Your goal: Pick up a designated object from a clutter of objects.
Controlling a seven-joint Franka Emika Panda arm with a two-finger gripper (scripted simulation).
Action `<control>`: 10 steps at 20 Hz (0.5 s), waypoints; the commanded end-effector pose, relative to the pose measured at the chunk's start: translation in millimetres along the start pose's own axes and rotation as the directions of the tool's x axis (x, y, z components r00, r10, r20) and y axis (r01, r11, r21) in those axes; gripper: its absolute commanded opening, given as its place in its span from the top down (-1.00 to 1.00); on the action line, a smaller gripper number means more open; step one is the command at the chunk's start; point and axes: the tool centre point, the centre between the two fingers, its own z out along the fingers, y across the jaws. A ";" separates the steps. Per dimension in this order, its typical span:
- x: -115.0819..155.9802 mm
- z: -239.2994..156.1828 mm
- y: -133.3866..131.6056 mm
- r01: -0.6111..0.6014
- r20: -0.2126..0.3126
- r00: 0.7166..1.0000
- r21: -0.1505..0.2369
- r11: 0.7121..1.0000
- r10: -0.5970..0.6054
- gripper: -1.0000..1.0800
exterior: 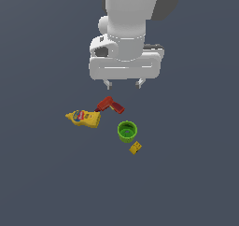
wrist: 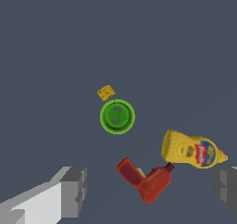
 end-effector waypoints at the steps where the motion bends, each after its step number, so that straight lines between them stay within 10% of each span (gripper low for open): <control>1: 0.0 0.0 0.0 0.000 0.000 1.000 0.000 1.000 0.000 -0.23; 10: 1.5 -4.0 6.0 -0.013 -0.002 1.000 0.013 1.000 0.013 -0.23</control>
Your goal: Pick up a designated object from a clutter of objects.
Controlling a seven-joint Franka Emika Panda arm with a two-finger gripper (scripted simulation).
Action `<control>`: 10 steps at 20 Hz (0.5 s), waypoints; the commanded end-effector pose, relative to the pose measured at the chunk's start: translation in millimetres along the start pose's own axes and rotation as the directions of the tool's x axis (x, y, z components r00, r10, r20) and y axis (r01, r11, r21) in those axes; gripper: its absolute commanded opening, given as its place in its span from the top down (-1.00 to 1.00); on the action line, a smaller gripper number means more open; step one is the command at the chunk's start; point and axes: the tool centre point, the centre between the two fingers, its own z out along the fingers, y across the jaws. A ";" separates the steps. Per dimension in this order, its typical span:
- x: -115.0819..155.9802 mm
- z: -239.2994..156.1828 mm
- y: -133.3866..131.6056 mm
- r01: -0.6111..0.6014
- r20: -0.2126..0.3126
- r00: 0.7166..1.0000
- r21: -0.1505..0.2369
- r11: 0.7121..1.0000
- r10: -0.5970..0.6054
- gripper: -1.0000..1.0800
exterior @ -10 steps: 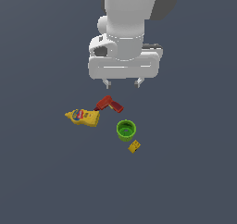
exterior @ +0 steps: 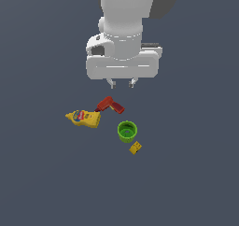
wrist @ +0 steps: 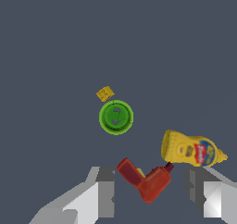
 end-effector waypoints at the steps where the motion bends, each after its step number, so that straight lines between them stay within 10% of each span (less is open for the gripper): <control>1: 0.2 0.7 -0.1 -0.002 0.001 1.000 0.001 1.000 0.002 -0.23; 10: 5.0 34.6 0.8 -0.095 0.048 0.994 0.020 0.995 0.093 -0.23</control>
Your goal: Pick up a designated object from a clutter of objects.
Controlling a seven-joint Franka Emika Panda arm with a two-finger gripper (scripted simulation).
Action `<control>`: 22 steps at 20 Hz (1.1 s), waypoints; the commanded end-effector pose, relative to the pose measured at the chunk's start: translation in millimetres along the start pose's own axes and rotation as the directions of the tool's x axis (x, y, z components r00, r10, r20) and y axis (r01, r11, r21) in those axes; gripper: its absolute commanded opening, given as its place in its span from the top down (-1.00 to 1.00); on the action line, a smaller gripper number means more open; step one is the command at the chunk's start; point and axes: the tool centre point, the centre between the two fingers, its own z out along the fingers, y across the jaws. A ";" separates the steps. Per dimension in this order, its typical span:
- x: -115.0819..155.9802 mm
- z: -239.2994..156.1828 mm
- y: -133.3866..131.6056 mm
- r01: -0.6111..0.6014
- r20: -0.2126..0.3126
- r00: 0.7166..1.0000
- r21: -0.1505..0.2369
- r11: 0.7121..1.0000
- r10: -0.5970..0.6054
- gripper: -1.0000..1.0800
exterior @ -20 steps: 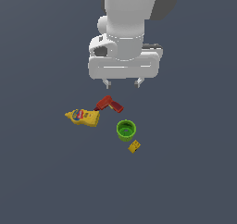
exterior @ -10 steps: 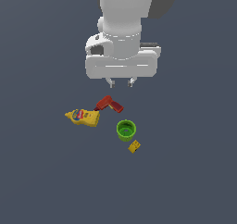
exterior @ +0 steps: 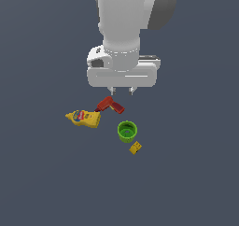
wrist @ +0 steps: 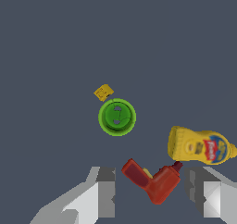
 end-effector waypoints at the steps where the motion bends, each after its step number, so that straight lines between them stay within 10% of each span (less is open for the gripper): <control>1: 2.1 15.4 0.6 -0.041 0.022 0.999 0.008 0.999 0.041 -0.23; 8: 7.1 81.3 3.7 -0.221 0.115 0.969 0.022 0.975 0.217 -0.23; 22: -3.1 198.4 11.5 -0.517 0.269 0.819 -0.037 0.855 0.507 -0.23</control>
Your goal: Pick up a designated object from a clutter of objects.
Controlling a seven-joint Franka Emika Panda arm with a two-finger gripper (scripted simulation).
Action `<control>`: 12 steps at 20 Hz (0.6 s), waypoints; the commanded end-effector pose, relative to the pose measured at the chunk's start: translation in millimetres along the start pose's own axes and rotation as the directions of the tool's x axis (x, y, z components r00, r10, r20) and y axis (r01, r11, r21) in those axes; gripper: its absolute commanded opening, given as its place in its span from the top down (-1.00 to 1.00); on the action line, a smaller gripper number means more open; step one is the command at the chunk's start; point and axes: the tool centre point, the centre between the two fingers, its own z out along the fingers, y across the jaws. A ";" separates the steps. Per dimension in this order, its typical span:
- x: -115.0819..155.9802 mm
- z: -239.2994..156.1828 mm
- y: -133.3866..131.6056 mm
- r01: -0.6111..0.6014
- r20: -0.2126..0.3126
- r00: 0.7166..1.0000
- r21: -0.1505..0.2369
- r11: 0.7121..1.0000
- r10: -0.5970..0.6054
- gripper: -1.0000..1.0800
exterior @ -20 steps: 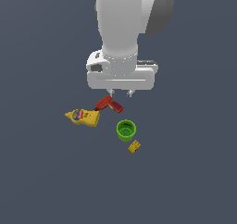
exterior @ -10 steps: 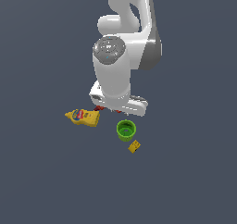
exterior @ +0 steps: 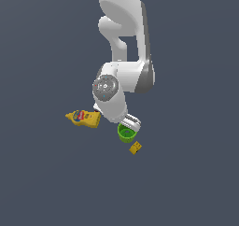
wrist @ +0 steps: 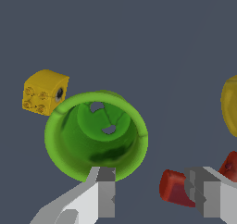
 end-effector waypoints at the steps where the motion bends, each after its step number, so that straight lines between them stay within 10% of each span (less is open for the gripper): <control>1: 1.8 10.8 1.2 -0.033 0.014 0.999 -0.001 0.999 0.033 -0.23; 12: 2.2 26.9 2.4 -0.052 0.023 0.998 -0.004 0.999 0.052 -0.23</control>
